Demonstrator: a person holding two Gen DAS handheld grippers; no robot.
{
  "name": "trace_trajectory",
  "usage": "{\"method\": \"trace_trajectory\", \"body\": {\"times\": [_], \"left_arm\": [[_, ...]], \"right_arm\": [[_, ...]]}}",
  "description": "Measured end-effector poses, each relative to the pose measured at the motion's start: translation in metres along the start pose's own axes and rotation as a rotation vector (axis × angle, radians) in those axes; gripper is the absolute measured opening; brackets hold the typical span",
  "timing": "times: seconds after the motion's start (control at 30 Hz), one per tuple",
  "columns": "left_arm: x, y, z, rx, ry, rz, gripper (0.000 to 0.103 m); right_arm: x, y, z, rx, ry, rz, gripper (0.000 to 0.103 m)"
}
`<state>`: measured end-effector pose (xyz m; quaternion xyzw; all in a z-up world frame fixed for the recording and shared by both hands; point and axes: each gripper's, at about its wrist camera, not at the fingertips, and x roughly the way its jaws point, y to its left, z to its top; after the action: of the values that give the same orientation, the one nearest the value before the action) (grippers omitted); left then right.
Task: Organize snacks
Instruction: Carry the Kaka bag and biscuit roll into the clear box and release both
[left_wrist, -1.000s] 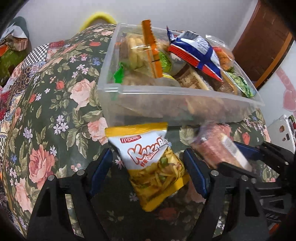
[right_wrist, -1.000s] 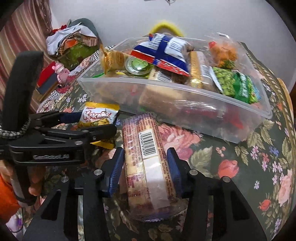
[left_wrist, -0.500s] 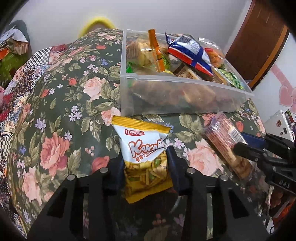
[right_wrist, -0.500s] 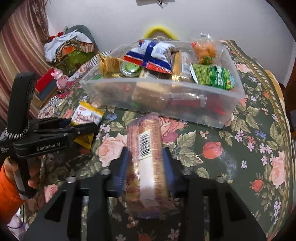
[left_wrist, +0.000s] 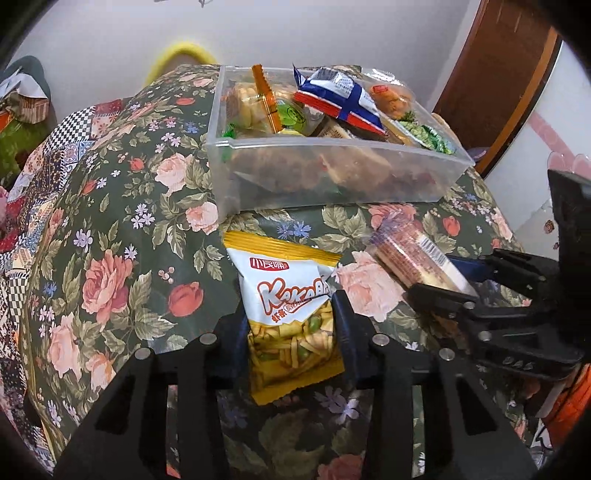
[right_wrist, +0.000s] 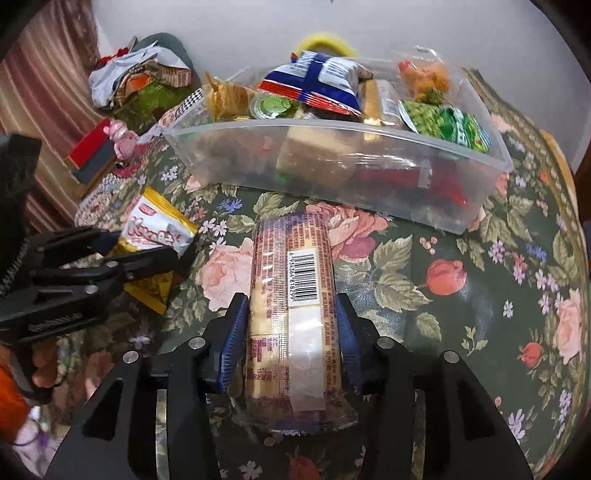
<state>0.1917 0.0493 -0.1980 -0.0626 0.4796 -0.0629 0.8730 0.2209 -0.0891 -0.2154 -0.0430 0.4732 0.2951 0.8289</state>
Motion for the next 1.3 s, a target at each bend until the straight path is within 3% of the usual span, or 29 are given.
{"method": "trace_trajectory", "body": {"times": [0.33, 0.7, 1.0, 1.3], "left_arm": [[-0.03, -0.005, 0.017, -0.011, -0.073, -0.018, 0.041], [-0.068, -0.02, 0.073, 0.026, -0.226, -0.026, 0.041], [-0.05, -0.029, 0.122, 0.042, -0.269, -0.012, 0.041], [-0.008, -0.017, 0.157, 0.017, -0.237, -0.002, 0.041]], "right_arm": [[-0.033, 0.003, 0.008, -0.01, -0.113, -0.03, 0.042], [-0.08, -0.006, 0.046, -0.006, -0.282, -0.054, 0.042], [-0.087, -0.02, 0.082, 0.015, -0.36, -0.09, 0.042], [-0.063, -0.036, 0.107, 0.035, -0.347, -0.115, 0.042]]}}
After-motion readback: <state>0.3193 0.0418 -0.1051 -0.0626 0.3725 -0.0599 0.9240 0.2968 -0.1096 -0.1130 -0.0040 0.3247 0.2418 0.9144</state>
